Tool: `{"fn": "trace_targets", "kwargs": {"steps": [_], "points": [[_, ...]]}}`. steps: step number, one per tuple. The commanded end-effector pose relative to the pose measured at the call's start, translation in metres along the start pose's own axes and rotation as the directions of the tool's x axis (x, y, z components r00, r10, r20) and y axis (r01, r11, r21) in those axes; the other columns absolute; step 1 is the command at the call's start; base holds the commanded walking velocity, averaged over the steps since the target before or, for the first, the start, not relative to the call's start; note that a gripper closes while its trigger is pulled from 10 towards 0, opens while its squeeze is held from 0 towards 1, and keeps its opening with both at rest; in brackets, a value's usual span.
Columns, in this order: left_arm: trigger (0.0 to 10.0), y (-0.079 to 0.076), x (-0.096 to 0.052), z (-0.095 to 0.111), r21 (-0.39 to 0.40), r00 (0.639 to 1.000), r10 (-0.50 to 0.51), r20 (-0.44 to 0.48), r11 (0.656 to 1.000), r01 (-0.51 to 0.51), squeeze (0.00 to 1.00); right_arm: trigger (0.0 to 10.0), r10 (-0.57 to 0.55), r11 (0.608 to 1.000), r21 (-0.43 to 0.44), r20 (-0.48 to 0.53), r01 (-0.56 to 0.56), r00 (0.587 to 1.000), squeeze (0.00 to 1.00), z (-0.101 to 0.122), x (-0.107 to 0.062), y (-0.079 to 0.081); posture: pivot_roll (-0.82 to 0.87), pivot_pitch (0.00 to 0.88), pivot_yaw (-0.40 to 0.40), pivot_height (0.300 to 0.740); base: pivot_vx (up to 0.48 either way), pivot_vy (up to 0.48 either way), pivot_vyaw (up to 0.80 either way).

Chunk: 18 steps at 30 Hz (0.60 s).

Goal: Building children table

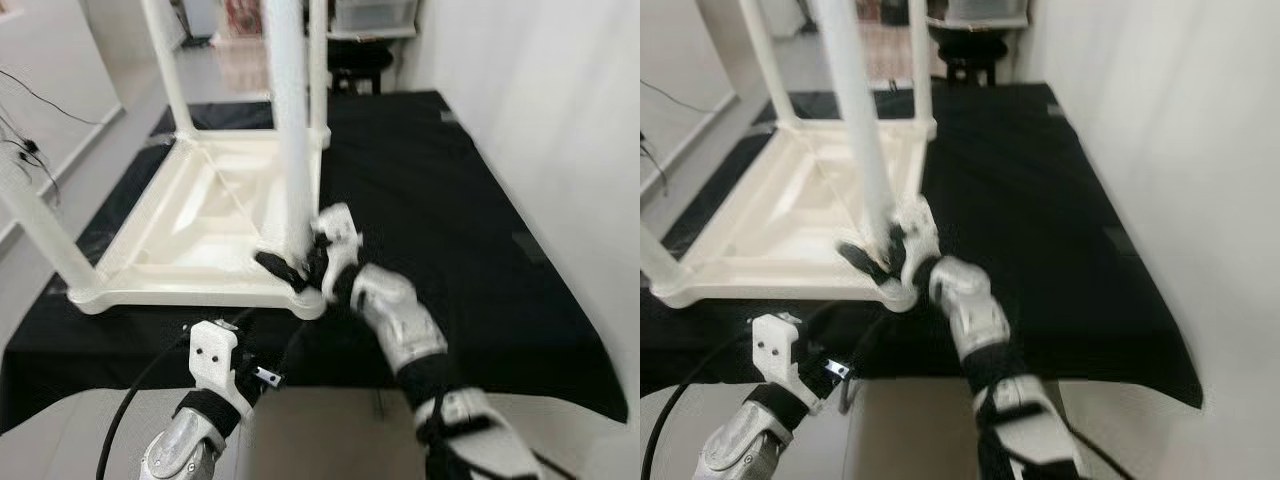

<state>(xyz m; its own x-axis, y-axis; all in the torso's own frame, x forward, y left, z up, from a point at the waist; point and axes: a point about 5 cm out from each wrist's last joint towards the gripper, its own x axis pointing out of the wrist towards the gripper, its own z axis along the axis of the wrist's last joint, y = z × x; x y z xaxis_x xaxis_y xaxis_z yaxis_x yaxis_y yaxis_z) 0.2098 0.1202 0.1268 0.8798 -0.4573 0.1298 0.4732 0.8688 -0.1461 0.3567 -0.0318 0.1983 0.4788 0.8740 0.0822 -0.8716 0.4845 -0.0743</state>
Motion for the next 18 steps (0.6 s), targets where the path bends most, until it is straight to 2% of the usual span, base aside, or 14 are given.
{"fn": "trace_targets", "kwargs": {"steps": [1, 3, 7, 9, 10, 13, 14, 18], "points": [[10.0, 0.001, -0.002, -0.004, -0.006, 1.000, 0.006, -0.022, 1.000, -0.007, 0.00, 10.0, 0.155, 0.988, 0.000, -0.035, -0.155, 0.987, 0.00, -0.005, 0.006, 0.007, -0.01, 0.048, 0.018, 0.740, 0.000, 0.000, 0.00], [10.0, 0.002, -0.002, -0.004, -0.005, 1.000, 0.009, -0.021, 1.000, -0.009, 0.00, 10.0, 0.253, 0.967, -0.003, -0.089, -0.254, 0.963, 0.00, -0.005, 0.002, 0.000, -0.01, 0.045, 0.016, 0.740, 0.000, 0.000, 0.00], [10.0, 0.002, -0.002, -0.005, -0.004, 1.000, 0.011, -0.021, 1.000, -0.011, 0.00, 10.0, 0.327, 0.945, 0.033, -0.150, -0.326, 0.933, 0.00, -0.011, -0.004, -0.004, 0.00, 0.044, 0.016, 0.740, 0.000, 0.000, 0.00], [10.0, 0.001, -0.002, -0.005, -0.005, 1.000, 0.011, -0.021, 1.000, -0.011, 0.00, 10.0, 0.310, 0.951, 0.051, -0.170, -0.306, 0.935, 0.00, -0.015, -0.006, -0.007, 0.00, 0.044, 0.015, 0.740, 0.000, 0.000, 0.00], [10.0, 0.001, -0.002, -0.005, -0.006, 1.000, 0.011, -0.020, 1.000, -0.012, 0.00, 0.4, 0.303, 0.953, 0.071, -0.161, -0.296, 0.939, 0.00, -0.016, -0.006, -0.008, 0.00, 0.044, 0.015, 0.740, 0.000, 0.000, 0.00], [10.0, 0.001, -0.002, -0.005, -0.007, 1.000, 0.011, -0.020, 1.000, -0.012, 0.00, 0.4, 0.301, 0.953, 0.085, -0.153, -0.291, 0.941, 0.00, -0.016, -0.006, -0.009, 0.00, 0.045, 0.015, 0.740, 0.000, 0.000, 0.00], [10.0, 0.001, -0.002, -0.005, -0.007, 1.000, 0.011, -0.020, 1.000, -0.011, 0.00, 0.0, 0.311, 0.949, 0.094, -0.143, -0.299, 0.940, 0.00, -0.016, -0.006, -0.009, 0.00, 0.046, 0.017, 0.740, 0.000, 0.000, 0.00], [10.0, 0.000, -0.002, -0.005, -0.008, 1.000, 0.011, -0.020, 1.000, -0.011, 0.00, 0.0, 0.321, 0.945, 0.101, -0.131, -0.310, 0.938, 0.00, -0.016, -0.007, -0.009, 0.00, 0.048, 0.018, 0.740, 0.000, 0.000, 0.00]]}}
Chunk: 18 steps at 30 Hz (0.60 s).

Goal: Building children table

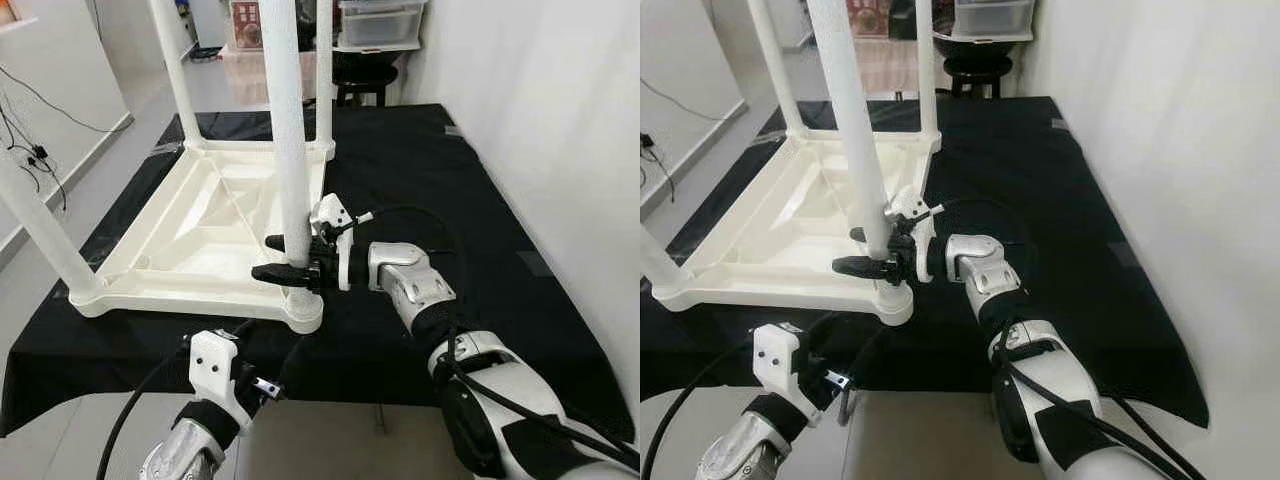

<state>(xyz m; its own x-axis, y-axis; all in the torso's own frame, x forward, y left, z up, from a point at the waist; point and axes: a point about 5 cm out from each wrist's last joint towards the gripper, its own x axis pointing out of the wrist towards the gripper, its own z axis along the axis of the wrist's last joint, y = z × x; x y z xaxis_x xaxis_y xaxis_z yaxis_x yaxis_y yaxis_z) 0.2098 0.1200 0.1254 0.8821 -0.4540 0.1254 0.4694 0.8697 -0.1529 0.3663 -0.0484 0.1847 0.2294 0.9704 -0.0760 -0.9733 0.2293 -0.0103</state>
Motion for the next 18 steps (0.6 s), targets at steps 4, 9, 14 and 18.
{"fn": "trace_targets", "kwargs": {"steps": [4, 9, 14, 18], "points": [[10.0, 0.000, -0.002, -0.003, -0.004, 1.000, 0.005, -0.016, 1.000, -0.005, 0.00, 0.0, 0.040, 0.999, 0.007, 0.013, -0.040, 0.999, 0.00, -0.002, 0.002, 0.002, 0.00, 0.049, 0.017, 0.740, 0.000, 0.000, 0.00], [10.0, -0.003, -0.003, -0.003, -0.006, 1.000, 0.007, -0.014, 1.000, -0.007, 0.00, 0.0, -0.253, 0.967, -0.011, -0.058, 0.253, 0.966, 0.00, -0.023, -0.013, -0.007, 0.01, 0.061, -0.015, 0.740, 0.000, 0.000, 0.00], [10.0, -0.003, -0.005, -0.001, -0.006, 1.000, 0.012, -0.011, 1.000, -0.012, 0.00, 0.0, -0.797, 0.595, 0.033, -0.097, 0.803, 0.596, 0.00, -0.056, -0.027, 0.009, 0.01, 0.078, -0.002, 0.740, 0.000, 0.000, 0.00], [10.0, -0.002, -0.004, -0.001, -0.003, 1.000, 0.013, -0.013, 1.000, -0.014, 0.00, 0.0, -0.710, 0.697, 0.060, -0.087, 0.715, 0.699, 0.00, -0.064, -0.006, 0.042, -0.01, 0.064, -0.001, 0.740, 0.000, 0.000, 0.00]]}}
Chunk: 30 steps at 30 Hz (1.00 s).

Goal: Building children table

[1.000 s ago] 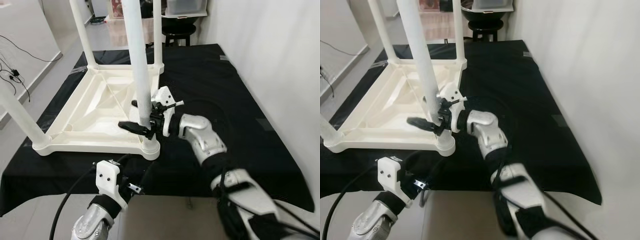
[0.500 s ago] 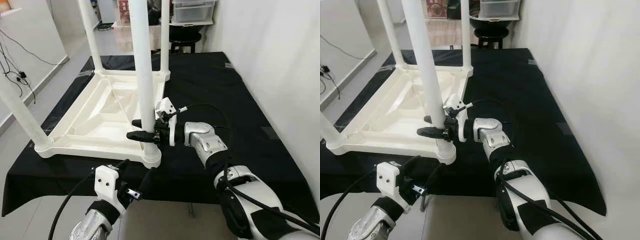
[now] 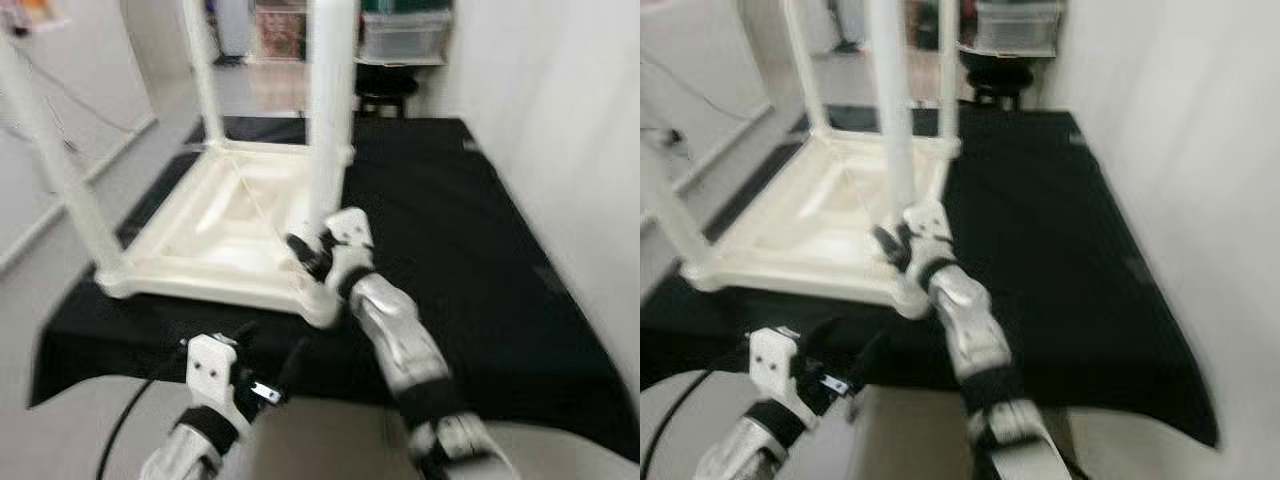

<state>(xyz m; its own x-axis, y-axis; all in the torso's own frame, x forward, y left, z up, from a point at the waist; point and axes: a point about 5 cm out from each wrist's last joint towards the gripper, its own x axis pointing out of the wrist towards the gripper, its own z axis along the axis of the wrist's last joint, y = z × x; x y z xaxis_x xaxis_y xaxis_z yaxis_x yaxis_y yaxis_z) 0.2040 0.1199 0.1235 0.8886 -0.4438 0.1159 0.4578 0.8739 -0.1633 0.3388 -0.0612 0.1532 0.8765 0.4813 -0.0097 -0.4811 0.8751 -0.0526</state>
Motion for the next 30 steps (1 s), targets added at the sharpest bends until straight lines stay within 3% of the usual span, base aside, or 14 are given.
{"fn": "trace_targets", "kwargs": {"steps": [1, 5, 6, 9, 10, 12, 16, 17, 18, 20, 26, 27, 29, 30], "points": [[10.0, 0.001, 0.001, 0.000, 0.008, 1.000, -0.001, -0.008, 1.000, 0.001, 0.00, 0.0, 0.088, 0.996, 0.032, -0.113, -0.085, 0.990, 0.00, -0.029, -0.004, 0.025, 0.02, 0.063, -0.016, 0.740, 0.000, 0.000, 0.00], [10.0, 0.001, 0.002, -0.001, 0.012, 1.000, 0.000, -0.009, 1.000, 0.000, 0.00, 0.0, 0.115, 0.993, 0.011, -0.108, -0.115, 0.987, 0.00, -0.024, 0.010, 0.024, 0.01, 0.054, -0.017, 0.740, 0.000, 0.000, 0.00], [10.0, 0.002, 0.003, -0.001, 0.012, 1.000, 0.007, -0.006, 1.000, -0.006, 0.00, 10.0, 0.150, 0.989, 0.019, -0.092, -0.149, 0.984, 0.00, -0.022, 0.013, 0.026, 0.01, 0.055, -0.016, 0.740, 0.000, 0.000, 0.00], [10.0, 0.002, 0.003, -0.001, 0.013, 1.000, 0.011, -0.003, 1.000, -0.011, 0.00, 10.0, 0.173, 0.985, 0.023, -0.079, -0.172, 0.982, 0.00, -0.020, 0.014, 0.027, 0.01, 0.055, -0.016, 0.740, 0.000, 0.000, 0.00], [10.0, 0.002, 0.003, -0.001, 0.011, 1.000, 0.014, -0.002, 1.000, -0.013, 0.00, 10.0, 0.222, 0.975, 0.016, -0.073, -0.221, 0.972, 1.00, -0.015, 0.017, 0.026, 0.01, 0.048, -0.012, 0.740, 0.000, 0.000, 0.00], [10.0, 0.002, 0.003, -0.002, 0.009, 1.000, 0.014, -0.002, 1.000, -0.014, 0.00, 10.0, 0.251, 0.968, 0.010, -0.071, -0.251, 0.965, 1.00, -0.011, 0.018, 0.026, 0.01, 0.048, -0.012, 0.740, 0.000, 0.000, 0.00], [10.0, 0.003, 0.004, -0.002, 0.007, 1.000, 0.011, -0.004, 1.000, -0.011, 0.00, 10.0, 0.429, 0.902, 0.056, 0.016, -0.429, 0.903, 1.00, 0.021, 0.026, 0.021, 0.01, 0.048, -0.002, 0.740, 0.000, 0.000, 0.00], [10.0, 0.003, 0.004, -0.002, 0.007, 1.000, 0.010, -0.005, 1.000, -0.010, 0.00, 10.0, 0.511, 0.858, 0.034, 0.040, -0.512, 0.859, 0.04, 0.029, 0.027, 0.020, 0.01, 0.046, 0.002, 0.740, 0.000, 0.000, 0.00], [10.0, 0.003, 0.004, -0.002, 0.007, 1.000, 0.010, -0.005, 1.000, -0.010, 0.00, 10.0, 0.511, 0.858, 0.034, 0.040, -0.512, 0.859, 0.04, 0.029, 0.027, 0.020, 0.01, 0.046, 0.002, 0.740, 0.000, 0.000, 0.00], [10.0, 0.004, 0.004, -0.002, 0.008, 1.000, 0.010, -0.006, 1.000, -0.010, 0.00, 10.0, 0.649, 0.761, -0.010, 0.013, -0.649, 0.761, 0.00, 0.034, 0.029, 0.016, 0.02, 0.046, 0.004, 0.740, 0.000, 0.000, 0.00], [10.0, 0.004, 0.004, -0.002, 0.010, 1.000, 0.010, -0.008, 1.000, -0.010, 0.00, 10.0, 0.725, 0.685, -0.043, -0.061, -0.727, 0.687, 0.00, 0.034, 0.033, 0.009, 0.03, 0.044, 0.004, 0.740, 0.000, 0.000, 0.00], [10.0, 0.004, 0.004, -0.002, 0.010, 1.000, 0.011, -0.008, 1.000, -0.011, 0.00, 7.6, 0.750, 0.659, -0.006, -0.072, -0.752, 0.658, 0.00, 0.034, 0.033, 0.006, 0.03, 0.046, 0.004, 0.740, 0.000, 0.000, 0.00], [10.0, 0.004, 0.004, -0.002, 0.009, 1.000, 0.011, -0.008, 1.000, -0.011, 0.00, 7.6, 0.752, 0.658, 0.007, -0.072, -0.753, 0.655, 0.00, 0.034, 0.033, 0.006, 0.03, 0.046, 0.004, 0.740, 0.000, 0.000, 0.00], [10.0, 0.004, 0.004, -0.002, 0.009, 1.000, 0.011, -0.008, 1.000, -0.011, 0.00, 0.0, 0.753, 0.657, 0.015, -0.072, -0.754, 0.654, 0.00, 0.034, 0.033, 0.005, 0.03, 0.046, 0.004, 0.740, 0.000, 0.000, 0.00]]}}
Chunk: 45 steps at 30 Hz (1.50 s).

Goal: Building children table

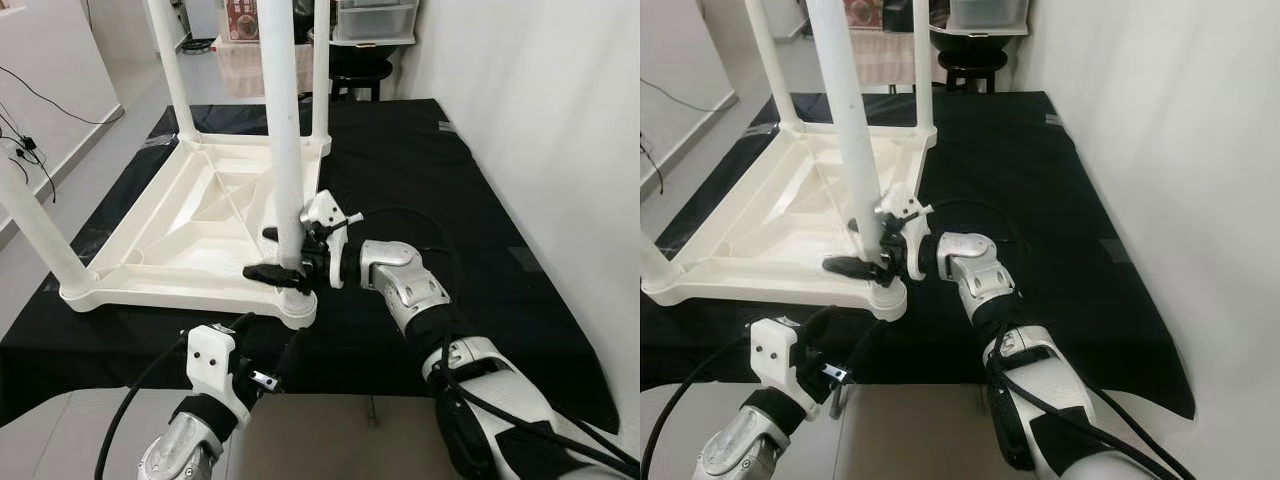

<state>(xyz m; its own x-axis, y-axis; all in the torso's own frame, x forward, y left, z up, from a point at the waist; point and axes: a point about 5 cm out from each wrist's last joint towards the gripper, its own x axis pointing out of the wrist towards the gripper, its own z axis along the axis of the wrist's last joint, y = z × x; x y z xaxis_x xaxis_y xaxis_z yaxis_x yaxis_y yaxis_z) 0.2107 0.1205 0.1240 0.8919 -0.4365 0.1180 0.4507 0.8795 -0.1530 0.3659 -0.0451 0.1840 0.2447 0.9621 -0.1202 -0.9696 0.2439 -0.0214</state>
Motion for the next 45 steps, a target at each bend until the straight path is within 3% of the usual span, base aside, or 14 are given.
{"fn": "trace_targets", "kwargs": {"steps": [1, 16, 17, 20, 21, 24, 29, 30, 32, 33, 34, 42, 43, 45], "points": [[10.0, 0.000, -0.002, -0.003, -0.003, 1.000, 0.003, -0.012, 1.000, -0.003, 0.00, 0.0, 0.031, 0.999, 0.018, 0.011, -0.031, 0.999, 0.00, 0.004, 0.004, 0.001, 0.03, 0.048, 0.006, 0.740, 0.000, 0.000, 0.00], [10.0, -0.001, -0.003, -0.001, -0.008, 1.000, -0.001, -0.012, 1.000, 0.001, 0.00, 0.0, -0.232, 0.973, 0.010, 0.031, 0.232, 0.972, 0.00, -0.007, -0.026, -0.020, 0.01, 0.068, -0.001, 0.740, 0.000, 0.000, 0.00], [10.0, -0.001, -0.004, -0.001, -0.007, 1.000, 0.000, -0.012, 1.000, -0.001, 0.00, 0.0, -0.465, 0.885, 0.029, 0.009, 0.465, 0.885, 0.00, -0.015, -0.030, -0.027, 0.01, 0.074, -0.003, 0.740, 0.000, 0.000, 0.00], [10.0, -0.001, -0.004, -0.001, -0.007, 1.000, 0.000, -0.012, 1.000, -0.001, 0.00, 0.0, -0.465, 0.885, 0.029, 0.009, 0.465, 0.885, 0.00, -0.015, -0.030, -0.027, 0.01, 0.074, -0.003, 0.740, 0.000, 0.000, 0.00], [10.0, 0.000, -0.005, 0.000, -0.005, 1.000, 0.002, -0.012, 1.000, -0.002, 0.00, 0.0, -0.767, 0.637, 0.024, -0.079, 0.771, 0.637, 0.00, -0.031, -0.044, -0.032, 0.00, 0.078, 0.000, 0.740, 0.000, 0.000, 0.00], [10.0, 0.001, -0.006, 0.000, -0.002, 1.000, 0.004, -0.015, 1.000, -0.004, 0.00, 0.0, -0.771, 0.633, 0.000, -0.100, 0.775, 0.629, 0.00, -0.057, -0.014, 0.021, -0.01, 0.077, 0.015, 0.740, 0.000, 0.000, 0.00], [10.0, 0.001, -0.005, 0.000, -0.001, 1.000, 0.003, -0.018, 1.000, -0.003, 0.00, 0.0, -0.686, 0.726, 0.013, -0.071, 0.688, 0.724, 0.00, -0.057, 0.004, 0.042, 0.00, 0.076, 0.016, 0.740, 0.000, 0.000, 0.00], [10.0, 0.001, -0.005, 0.000, -0.003, 1.000, 0.004, -0.017, 1.000, -0.004, 0.00, 10.0, -0.666, 0.744, 0.001, -0.076, 0.668, 0.742, 0.00, -0.056, 0.006, 0.038, 0.00, 0.076, 0.016, 0.740, 0.000, 0.000, 0.00], [10.0, 0.001, -0.005, 0.000, -0.003, 1.000, 0.005, -0.017, 1.000, -0.005, 0.00, 10.0, -0.655, 0.754, -0.001, -0.073, 0.656, 0.752, 0.00, -0.055, 0.006, 0.037, 0.00, 0.076, 0.016, 0.740, 0.000, 0.000, 0.00], [10.0, 0.002, -0.005, 0.000, -0.004, 1.000, 0.003, -0.018, 1.000, -0.003, 0.00, 10.0, -0.639, 0.769, -0.014, -0.058, 0.639, 0.767, 0.64, -0.052, 0.006, 0.034, 0.00, 0.071, 0.019, 0.740, 0.000, 0.000, 0.00], [10.0, 0.002, -0.004, 0.000, -0.005, 1.000, 0.002, -0.018, 1.000, -0.002, 0.00, 10.0, -0.607, 0.794, -0.002, -0.036, 0.608, 0.794, 1.00, -0.049, 0.007, 0.031, 0.00, 0.071, 0.019, 0.740, 0.000, 0.000, 0.00], [10.0, 0.003, -0.004, -0.001, -0.003, 1.000, 0.001, -0.021, 1.000, -0.001, 0.00, 10.0, -0.336, 0.941, -0.022, 0.050, 0.337, 0.941, 1.00, -0.018, 0.016, 0.020, 0.02, 0.061, 0.021, 0.740, 0.000, 0.000, 0.00], [10.0, 0.003, -0.004, -0.001, -0.003, 1.000, 0.002, -0.021, 1.000, -0.002, 0.00, 10.0, -0.251, 0.966, -0.050, 0.036, 0.253, 0.967, 0.00, -0.014, 0.014, 0.023, 0.03, 0.054, 0.020, 0.740, 0.000, 0.000, 0.00], [10.0, 0.003, -0.003, -0.001, -0.002, 1.000, 0.003, -0.022, 1.000, -0.003, 0.00, 10.0, -0.166, 0.982, -0.085, 0.020, 0.167, 0.986, 0.00, -0.011, 0.012, 0.022, 0.03, 0.051, 0.019, 0.740, 0.000, 0.000, 0.00]]}}
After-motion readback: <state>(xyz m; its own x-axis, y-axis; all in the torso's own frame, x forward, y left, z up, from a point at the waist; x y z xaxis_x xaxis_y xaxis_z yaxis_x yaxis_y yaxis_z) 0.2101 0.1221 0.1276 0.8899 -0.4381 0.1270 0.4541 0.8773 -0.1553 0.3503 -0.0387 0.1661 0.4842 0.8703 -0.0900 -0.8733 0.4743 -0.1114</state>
